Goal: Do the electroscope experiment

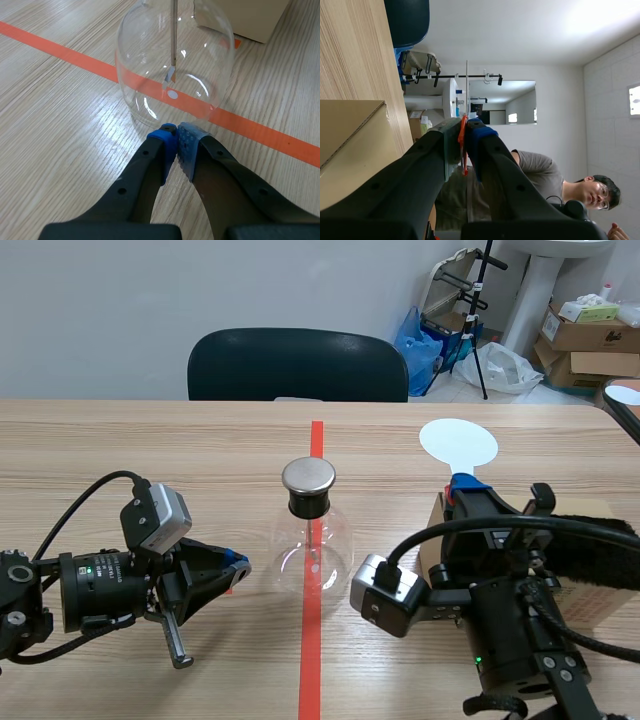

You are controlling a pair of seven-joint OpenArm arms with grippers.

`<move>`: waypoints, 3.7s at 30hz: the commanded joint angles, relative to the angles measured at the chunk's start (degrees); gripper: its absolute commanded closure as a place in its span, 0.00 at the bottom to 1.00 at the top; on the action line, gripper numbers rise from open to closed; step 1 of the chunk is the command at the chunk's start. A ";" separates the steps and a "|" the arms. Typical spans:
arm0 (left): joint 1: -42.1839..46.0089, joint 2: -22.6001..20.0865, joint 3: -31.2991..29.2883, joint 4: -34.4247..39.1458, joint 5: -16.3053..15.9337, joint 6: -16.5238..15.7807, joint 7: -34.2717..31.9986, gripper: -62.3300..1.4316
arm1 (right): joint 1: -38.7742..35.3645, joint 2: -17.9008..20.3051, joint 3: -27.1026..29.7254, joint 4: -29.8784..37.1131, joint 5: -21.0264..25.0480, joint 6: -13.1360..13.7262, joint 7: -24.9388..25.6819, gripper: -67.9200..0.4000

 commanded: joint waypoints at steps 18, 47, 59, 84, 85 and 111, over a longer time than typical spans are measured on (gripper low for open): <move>-0.31 0.13 -0.15 1.01 -0.81 -0.13 -0.79 0.91 | 0.68 0.15 0.15 0.57 -0.26 -0.61 -0.22 0.98; -0.31 0.13 -0.15 1.01 -0.81 -0.13 -0.79 0.91 | 0.68 0.15 0.15 0.57 -0.28 -0.61 5.38 0.98; -0.31 0.13 -0.15 1.01 -0.81 -0.13 -0.79 0.91 | 0.68 0.15 0.15 0.57 -0.72 -0.61 20.44 0.98; -0.31 0.13 -0.15 1.01 -0.81 -0.13 -0.79 0.91 | 0.68 0.15 0.15 0.57 -0.72 -0.61 30.67 0.98; -0.31 0.13 -0.15 1.01 -0.81 -0.13 -0.79 0.91 | 0.68 0.15 0.15 0.57 -0.72 -0.61 30.67 0.98; -0.31 0.13 -0.15 1.01 -0.81 -0.13 -0.79 0.91 | 0.68 0.15 0.15 0.57 -0.70 -0.61 30.21 0.98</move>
